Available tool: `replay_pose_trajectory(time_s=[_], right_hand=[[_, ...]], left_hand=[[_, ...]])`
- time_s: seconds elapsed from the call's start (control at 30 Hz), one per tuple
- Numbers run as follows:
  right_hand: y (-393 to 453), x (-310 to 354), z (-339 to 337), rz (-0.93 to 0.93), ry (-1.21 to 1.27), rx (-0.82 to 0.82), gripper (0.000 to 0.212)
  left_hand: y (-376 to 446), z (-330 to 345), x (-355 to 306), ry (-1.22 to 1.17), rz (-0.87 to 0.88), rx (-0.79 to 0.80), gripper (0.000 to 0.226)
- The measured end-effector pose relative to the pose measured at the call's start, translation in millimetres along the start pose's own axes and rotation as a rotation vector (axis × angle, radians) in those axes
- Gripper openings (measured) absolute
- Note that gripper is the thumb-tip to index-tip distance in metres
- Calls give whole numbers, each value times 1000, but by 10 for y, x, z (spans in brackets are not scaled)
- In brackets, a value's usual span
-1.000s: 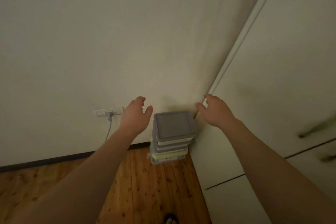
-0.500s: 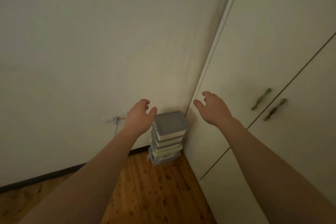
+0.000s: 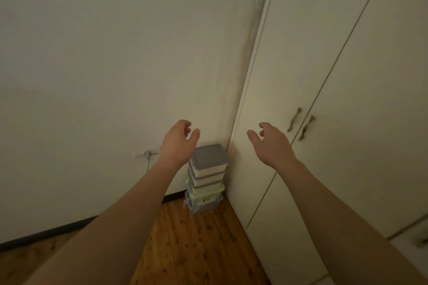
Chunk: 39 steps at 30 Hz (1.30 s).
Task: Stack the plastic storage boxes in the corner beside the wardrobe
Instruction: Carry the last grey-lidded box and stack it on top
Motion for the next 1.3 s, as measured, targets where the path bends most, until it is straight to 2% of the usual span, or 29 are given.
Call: replay_pose_trajectory(time_s=[0.2,0.37,0.63,0.8,1.03,1.3], right_hand=[[-728,-263,-354,0,10,-32,63],[-1245,-399,-550,15,35,-48,63],[-1950,-465,-768,75,68,-88,63],[-2492,-525,-924,127,34,-165,61],[-3414,-624,-1160,290,37,-298,61],[-4908,-981,-1559,489,82,-479,63]], left_hand=[[-768,-107,-438,-62,54,-14,40],[-1271,-211,-661,-89,34,10,40],[-1707,-502,-922,-128,70,53,40],[-1930,-588,-1083,-179,122,144,43],[-2438,-732,-1362,-305,223,290,40],[-3391,-679,-1946,-382,394,494,39]])
Point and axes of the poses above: each hand's wrist, its own y-axis towards the middle knuckle, its own z-axis out of the palm, x = y × z, the point moved 3 cm from there along y, towards the middle knuckle, and after that the axes turned 10 degrees about z, right-handed, at the moved point
